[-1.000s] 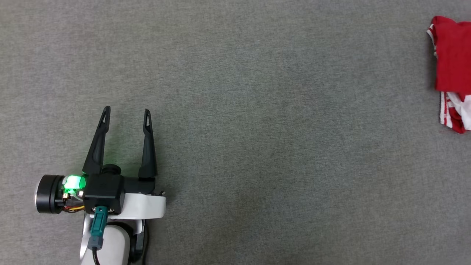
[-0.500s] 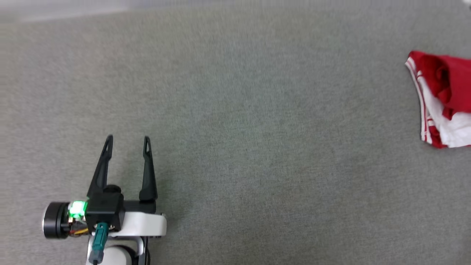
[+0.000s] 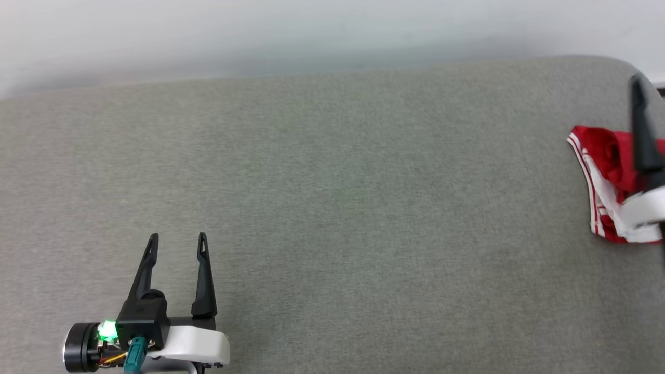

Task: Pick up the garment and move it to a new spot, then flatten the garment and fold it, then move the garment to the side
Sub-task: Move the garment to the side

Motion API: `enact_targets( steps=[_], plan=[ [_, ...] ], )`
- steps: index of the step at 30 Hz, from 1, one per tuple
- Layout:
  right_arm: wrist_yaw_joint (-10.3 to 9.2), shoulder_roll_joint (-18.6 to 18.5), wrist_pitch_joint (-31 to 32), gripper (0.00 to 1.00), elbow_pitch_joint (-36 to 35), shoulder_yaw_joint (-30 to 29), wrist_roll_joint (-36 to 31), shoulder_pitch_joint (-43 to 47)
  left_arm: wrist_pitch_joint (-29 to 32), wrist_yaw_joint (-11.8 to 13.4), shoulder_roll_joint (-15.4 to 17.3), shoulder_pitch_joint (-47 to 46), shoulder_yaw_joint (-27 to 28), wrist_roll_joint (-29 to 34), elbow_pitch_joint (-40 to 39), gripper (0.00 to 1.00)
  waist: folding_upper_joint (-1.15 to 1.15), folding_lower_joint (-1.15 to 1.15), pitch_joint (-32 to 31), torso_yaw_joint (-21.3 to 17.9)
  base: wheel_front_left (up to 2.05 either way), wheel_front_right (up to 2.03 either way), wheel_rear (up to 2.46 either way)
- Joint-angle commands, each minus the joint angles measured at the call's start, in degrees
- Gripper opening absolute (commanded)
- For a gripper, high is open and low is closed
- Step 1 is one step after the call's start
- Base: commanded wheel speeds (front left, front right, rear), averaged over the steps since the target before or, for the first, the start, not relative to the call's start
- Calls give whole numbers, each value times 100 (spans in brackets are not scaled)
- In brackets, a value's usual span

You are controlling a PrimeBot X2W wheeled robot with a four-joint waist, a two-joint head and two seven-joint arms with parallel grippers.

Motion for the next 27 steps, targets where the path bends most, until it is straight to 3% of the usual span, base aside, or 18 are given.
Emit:
enact_targets(
  steps=[1, 9, 18, 27],
  plan=[
    [-9, 321, -71, 100, -335, -48, -120, 362, -13, -3, -47, 36, 45, -54, 38, 100, 0, 0, -162, 148, 0, 0, 0],
    [-9, 1441, -141, 100, -1359, -123, -530, 1686, -13, -110, -116, 118, 68, -74, 197, 100, 0, 0, -427, 356, 0, 0, 0],
    [-8, 1884, -146, 100, -1379, -260, -533, 2690, -13, -212, -218, 267, 96, -113, 346, 100, 0, 0, -691, 507, 0, 0, 0],
    [-8, 2089, -148, 100, -1495, -289, -641, 3333, -13, -341, -259, 466, 166, -147, 412, 100, 0, 0, -940, 550, 0, 0, 0]
  ],
)
